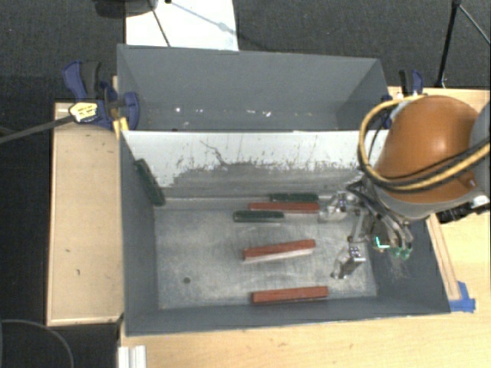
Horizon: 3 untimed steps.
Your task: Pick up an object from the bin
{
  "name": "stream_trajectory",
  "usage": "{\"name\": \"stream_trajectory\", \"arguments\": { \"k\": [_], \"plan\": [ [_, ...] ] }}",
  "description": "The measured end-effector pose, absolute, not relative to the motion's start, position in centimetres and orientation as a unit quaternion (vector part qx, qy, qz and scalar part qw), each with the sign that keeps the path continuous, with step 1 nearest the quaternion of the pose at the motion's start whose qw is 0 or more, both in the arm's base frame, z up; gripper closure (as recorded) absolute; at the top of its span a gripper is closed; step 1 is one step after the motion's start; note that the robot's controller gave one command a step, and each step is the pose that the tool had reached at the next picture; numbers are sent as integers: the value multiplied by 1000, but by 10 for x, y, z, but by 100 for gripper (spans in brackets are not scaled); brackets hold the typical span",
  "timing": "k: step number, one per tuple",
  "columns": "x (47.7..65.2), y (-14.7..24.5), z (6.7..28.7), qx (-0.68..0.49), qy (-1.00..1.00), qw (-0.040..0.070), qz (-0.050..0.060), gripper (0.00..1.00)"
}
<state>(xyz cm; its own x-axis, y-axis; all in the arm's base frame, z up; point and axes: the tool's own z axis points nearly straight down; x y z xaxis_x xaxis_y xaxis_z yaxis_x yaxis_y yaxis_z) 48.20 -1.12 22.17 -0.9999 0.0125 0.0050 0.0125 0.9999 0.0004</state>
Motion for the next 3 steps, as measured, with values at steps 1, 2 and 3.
{"name": "stream_trajectory", "arguments": {
  "k": [1,2,3],
  "plan": [
    [484,-11,225,-6,-1000,-1,0,0],
    [490,-1,177,-1,-1000,-5,0,0],
    [514,5,93,-19,-1000,-1,0,100]
  ]
}}
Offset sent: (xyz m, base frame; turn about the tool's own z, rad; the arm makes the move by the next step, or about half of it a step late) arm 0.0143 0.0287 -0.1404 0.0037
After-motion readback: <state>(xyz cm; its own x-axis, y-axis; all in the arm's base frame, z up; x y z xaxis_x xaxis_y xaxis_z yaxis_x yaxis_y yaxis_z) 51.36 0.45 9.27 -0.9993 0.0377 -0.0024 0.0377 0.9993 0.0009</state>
